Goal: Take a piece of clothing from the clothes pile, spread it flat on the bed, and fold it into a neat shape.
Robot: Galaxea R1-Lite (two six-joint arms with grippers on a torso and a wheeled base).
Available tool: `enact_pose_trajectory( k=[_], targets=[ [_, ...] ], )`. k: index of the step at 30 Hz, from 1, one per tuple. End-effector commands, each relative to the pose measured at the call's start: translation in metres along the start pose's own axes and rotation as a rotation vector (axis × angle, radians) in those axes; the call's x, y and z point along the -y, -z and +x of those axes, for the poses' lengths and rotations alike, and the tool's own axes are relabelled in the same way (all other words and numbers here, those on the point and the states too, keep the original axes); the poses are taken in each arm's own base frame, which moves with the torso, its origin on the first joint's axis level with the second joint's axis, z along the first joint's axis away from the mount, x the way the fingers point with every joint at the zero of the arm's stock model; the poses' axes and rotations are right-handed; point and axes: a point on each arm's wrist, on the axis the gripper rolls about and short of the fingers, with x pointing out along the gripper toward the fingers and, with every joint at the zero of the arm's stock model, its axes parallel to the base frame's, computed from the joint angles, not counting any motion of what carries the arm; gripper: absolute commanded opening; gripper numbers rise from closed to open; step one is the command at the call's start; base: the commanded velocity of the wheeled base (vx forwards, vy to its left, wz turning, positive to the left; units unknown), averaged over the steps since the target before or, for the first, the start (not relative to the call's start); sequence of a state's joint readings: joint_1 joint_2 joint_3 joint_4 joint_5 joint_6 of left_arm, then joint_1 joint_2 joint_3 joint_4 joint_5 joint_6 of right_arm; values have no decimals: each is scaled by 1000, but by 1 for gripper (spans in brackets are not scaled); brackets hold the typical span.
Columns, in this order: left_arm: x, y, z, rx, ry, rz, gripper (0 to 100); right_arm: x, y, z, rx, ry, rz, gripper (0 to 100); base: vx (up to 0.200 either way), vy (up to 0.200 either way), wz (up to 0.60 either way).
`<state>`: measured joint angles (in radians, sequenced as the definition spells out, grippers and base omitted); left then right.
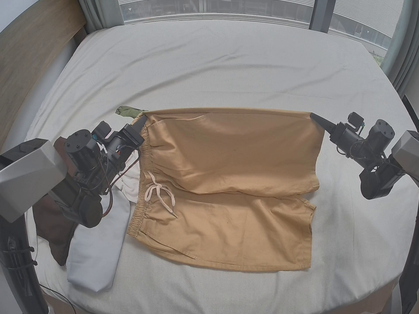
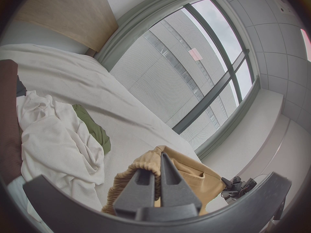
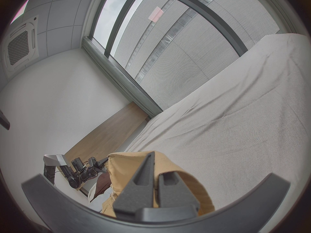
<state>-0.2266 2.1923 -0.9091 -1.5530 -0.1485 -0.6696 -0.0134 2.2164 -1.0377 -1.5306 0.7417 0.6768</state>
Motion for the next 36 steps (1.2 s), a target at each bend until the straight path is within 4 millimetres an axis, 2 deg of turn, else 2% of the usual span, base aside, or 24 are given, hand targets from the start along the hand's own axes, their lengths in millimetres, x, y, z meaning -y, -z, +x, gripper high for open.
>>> enact_pose_trajectory(
  k=[1,5,6,11,12,18,24,29,32,33,34,36],
  targets=[
    [-2,3,0,-7,-3,-2,0,2,2,0,-3,2,3,0,0,0,0],
    [-3,2,1,-5,-1,-3,0,3,4,1,-5,2,5,0,0,0,0],
    [-3,2,1,-5,-1,-4,100,3,3,1,-4,1,5,0,0,0,0],
    [-6,-2,6,18,4,2,100,6,4,4,0,-2,1,0,0,0,0],
    [-7,-2,7,21,2,5,100,7,3,5,3,-3,-2,100,0,0,0],
    [-20,1,15,63,-42,18,100,14,5,4,20,26,-2,100,0,0,0],
    [-13,-6,9,74,-51,15,100,4,6,-12,-2,58,-10,100,0,0,0],
    [13,-27,-28,38,-46,8,100,-26,6,-42,-49,104,-16,100,0,0,0],
    [24,-30,-56,-43,-18,3,100,-47,11,-62,-83,127,15,100,0,0,0],
    [24,-30,-56,-43,-18,3,100,-47,11,-62,-83,127,15,100,0,0,0],
    [29,-32,-71,-94,16,0,100,-55,16,-72,-105,142,35,100,0,0,0],
    [31,-31,-85,-147,25,-6,100,-62,23,-83,-133,163,57,100,0,0,0]
  ],
)
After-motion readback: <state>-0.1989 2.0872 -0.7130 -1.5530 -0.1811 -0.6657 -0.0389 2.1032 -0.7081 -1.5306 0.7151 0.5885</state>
